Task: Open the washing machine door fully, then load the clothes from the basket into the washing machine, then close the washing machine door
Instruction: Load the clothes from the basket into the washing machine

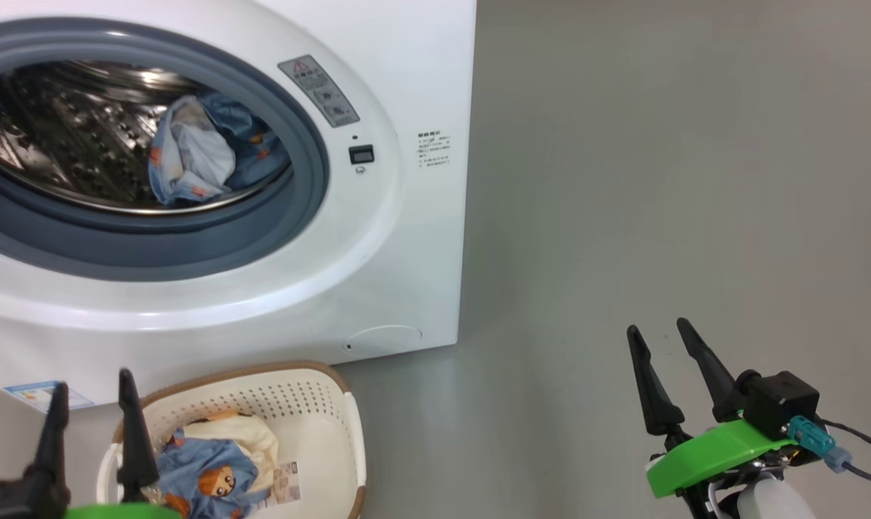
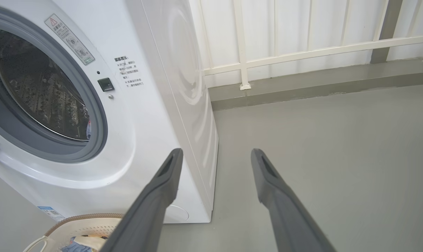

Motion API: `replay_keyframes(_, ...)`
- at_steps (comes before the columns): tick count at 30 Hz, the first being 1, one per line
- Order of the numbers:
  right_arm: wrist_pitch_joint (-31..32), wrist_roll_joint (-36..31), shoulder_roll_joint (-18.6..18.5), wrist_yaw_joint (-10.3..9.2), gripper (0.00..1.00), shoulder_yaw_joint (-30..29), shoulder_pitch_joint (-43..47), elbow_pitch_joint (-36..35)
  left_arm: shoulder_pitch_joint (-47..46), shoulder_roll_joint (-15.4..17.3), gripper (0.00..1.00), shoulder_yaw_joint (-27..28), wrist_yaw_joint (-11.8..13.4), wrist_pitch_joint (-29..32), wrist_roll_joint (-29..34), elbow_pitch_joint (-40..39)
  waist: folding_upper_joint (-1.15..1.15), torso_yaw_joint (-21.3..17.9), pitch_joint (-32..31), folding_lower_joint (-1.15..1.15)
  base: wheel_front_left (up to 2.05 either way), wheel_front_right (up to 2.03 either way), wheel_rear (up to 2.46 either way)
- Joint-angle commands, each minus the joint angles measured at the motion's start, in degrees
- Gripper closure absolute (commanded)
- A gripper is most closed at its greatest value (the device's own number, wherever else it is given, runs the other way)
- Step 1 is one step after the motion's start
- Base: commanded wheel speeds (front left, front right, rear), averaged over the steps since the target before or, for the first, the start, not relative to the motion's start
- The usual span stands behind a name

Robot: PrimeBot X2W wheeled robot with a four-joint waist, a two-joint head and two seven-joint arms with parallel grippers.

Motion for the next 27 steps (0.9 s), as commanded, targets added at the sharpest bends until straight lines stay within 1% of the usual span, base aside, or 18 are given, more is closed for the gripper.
replay_keyframes(1,-0.27,-0.64,0.12,0.09,0.0,1.69,0.26,-1.11,0.38,0.43,0.0,2.1,-0.1,-0.47,0.86,-2.02,0.0,0.25,-0.99,0.0,0.0,0.0,0.0)
replay_keyframes(7,-0.27,-1.01,0.12,0.09,0.0,1.74,1.28,-1.21,5.16,-0.86,0.0,2.64,0.98,-0.47,0.81,-4.06,0.0,0.34,-2.43,0.0,0.0,0.0,0.0)
replay_keyframes(16,-0.27,-1.44,0.12,0.09,0.0,1.49,2.85,-1.49,11.57,-1.24,0.0,1.91,1.83,-0.47,1.07,-6.04,0.0,0.46,-4.7,0.0,0.0,0.0,0.0)
replay_keyframes(23,-0.27,-1.72,0.12,0.09,0.0,1.36,3.61,-1.77,13.92,-1.27,0.0,-0.3,3.37,-0.47,-0.22,-6.65,0.0,0.68,-5.53,0.0,0.0,0.0,0.0)
replay_keyframes(27,-0.27,-1.82,0.12,0.09,0.0,1.27,3.73,-2.01,14.04,-1.27,0.0,-1.17,3.7,-0.47,-0.28,-7.01,0.0,0.76,-5.52,0.0,0.0,0.0,0.0)
